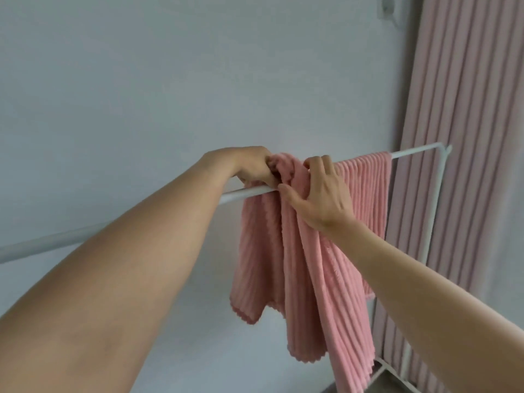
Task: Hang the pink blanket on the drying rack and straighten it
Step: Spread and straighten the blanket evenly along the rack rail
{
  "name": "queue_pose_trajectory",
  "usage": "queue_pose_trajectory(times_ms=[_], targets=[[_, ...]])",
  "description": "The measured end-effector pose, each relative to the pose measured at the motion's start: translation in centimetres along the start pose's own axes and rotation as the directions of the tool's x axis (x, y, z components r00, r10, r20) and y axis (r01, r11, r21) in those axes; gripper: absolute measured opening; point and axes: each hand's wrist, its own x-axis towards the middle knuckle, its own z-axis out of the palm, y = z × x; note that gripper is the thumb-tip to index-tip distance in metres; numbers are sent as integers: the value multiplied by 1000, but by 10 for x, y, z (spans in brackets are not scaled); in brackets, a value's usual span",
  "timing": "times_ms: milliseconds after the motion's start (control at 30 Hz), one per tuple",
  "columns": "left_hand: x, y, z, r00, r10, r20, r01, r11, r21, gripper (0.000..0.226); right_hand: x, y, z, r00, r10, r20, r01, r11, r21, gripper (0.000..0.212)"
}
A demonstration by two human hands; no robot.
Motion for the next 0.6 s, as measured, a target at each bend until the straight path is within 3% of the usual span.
queue_pose_trajectory(times_ms=[100,267,400,500,600], targets=[[-16,-5,2,996,-15,-84,19,999,47,26,-15,-13,10,999,29,46,-18,971,-237,41],[-35,-12,16,981,36,-193,23,956,291,29,-6,-21,-2,965,263,12,-254,940,-227,21],[-54,-11,22,977,-17,-210,65,972,224,43,26,-47,-21,948,318,-26,-311,905,-290,21],[-67,-8,21,969,-36,-245,19,997,-75,44,60,-78,-25,925,380,-17,-380,924,-48,19],[-78,-11,3,938,-80,-338,-22,958,-287,19,72,-121,-21,886,447,125,-463,830,312,29]])
